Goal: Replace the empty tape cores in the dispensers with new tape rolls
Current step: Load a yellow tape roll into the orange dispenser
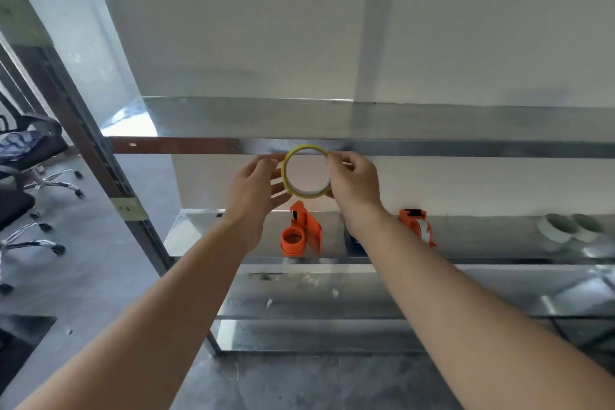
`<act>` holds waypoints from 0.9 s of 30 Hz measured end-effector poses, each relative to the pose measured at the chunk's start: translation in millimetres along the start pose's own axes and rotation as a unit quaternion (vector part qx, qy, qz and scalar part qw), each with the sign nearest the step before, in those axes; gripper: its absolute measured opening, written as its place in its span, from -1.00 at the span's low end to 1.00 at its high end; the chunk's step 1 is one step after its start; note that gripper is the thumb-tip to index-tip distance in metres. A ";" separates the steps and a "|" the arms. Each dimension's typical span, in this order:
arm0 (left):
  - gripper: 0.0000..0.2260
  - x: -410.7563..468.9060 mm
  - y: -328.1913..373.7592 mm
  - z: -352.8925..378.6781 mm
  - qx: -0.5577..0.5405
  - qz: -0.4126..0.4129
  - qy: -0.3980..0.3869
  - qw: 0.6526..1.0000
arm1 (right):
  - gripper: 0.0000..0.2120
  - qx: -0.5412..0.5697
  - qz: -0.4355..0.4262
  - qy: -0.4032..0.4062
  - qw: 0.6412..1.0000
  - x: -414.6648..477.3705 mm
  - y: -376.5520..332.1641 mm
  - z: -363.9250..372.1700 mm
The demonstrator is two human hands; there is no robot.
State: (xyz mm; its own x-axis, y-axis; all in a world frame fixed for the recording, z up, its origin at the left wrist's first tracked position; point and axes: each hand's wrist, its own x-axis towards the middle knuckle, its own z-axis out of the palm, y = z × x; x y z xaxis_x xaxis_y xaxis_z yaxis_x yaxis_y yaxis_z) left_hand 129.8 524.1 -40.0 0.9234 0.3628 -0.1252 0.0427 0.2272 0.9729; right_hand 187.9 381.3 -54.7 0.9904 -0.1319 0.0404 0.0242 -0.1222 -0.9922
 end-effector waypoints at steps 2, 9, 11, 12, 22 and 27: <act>-0.77 -1.9 -0.1 1.2 -0.003 0.003 -0.007 1.000 | -0.80 0.000 -0.008 0.002 1.000 0.1 0.2 -2.3; -0.75 -6.1 -4.9 8.1 0.003 0.001 0.012 1.000 | -0.80 -0.007 -0.014 -0.016 1.000 6.5 7.4 -7.5; -0.75 -4.9 -5.7 8.6 0.002 0.005 0.024 1.000 | -0.82 -0.002 -0.014 -0.021 1.000 8.4 9.5 -6.0; -0.75 -4.4 -5.9 9.0 0.003 0.006 0.027 1.000 | -0.82 0.001 -0.014 -0.023 1.000 8.3 10.5 -4.9; -0.76 15.9 -5.9 -2.4 -0.003 0.006 -0.012 1.000 | -0.80 -0.001 -0.018 -0.010 1.000 16.4 14.6 8.4; -0.78 33.1 -2.9 -20.1 0.009 -0.005 -0.043 0.999 | -0.82 0.004 -0.003 0.007 1.000 17.0 20.3 25.6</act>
State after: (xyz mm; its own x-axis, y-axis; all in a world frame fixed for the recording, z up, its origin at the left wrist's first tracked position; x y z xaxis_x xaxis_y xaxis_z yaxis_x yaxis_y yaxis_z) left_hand 152.6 553.6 -50.9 0.9521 0.2821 -0.1182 0.0576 0.2140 0.9751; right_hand 208.6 401.8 -77.2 0.9882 -0.1455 0.0480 0.0311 -0.1159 -0.9928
